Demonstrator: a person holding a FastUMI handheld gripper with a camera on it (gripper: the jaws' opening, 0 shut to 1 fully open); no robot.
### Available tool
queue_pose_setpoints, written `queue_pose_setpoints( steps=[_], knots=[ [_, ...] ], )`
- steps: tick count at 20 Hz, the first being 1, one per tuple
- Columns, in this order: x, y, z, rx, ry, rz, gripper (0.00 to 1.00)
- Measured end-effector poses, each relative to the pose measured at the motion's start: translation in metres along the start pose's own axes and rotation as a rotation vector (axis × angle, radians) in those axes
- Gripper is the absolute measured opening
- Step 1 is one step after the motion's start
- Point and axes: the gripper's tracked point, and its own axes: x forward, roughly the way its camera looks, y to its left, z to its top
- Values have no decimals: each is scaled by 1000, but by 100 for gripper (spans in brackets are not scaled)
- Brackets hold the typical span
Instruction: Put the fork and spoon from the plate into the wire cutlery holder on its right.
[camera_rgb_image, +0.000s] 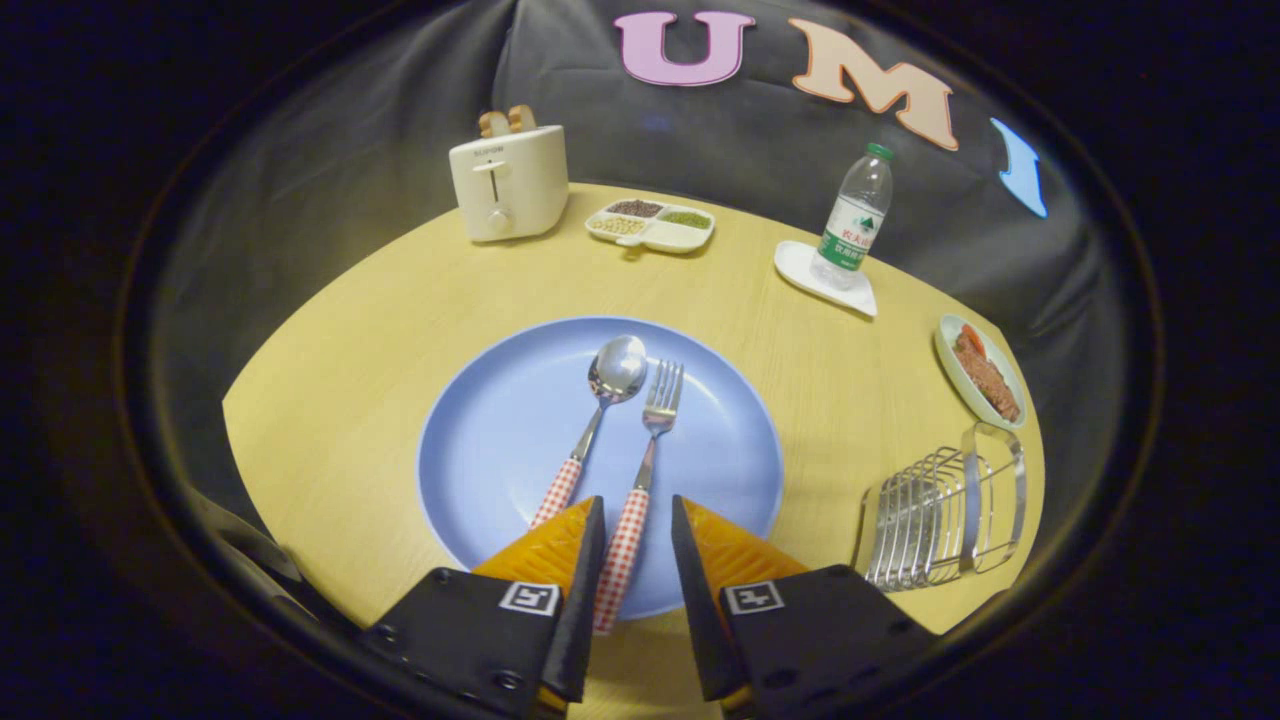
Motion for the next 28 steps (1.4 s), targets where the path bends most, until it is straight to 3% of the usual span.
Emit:
queue_pose_setpoints(
  steps=[3, 7, 12, 21, 28],
  knots=[
    [2, -5, -5, 4, 27, -14, 21],
    [2, -15, -8, 26, 45, -50, 12],
    [-5, -25, -9, 51, 100, -63, 12],
    [-37, -42, 24, 54, 97, 12, 12],
    [-76, -87, 37, 16, 131, 34, 12]
  ],
)
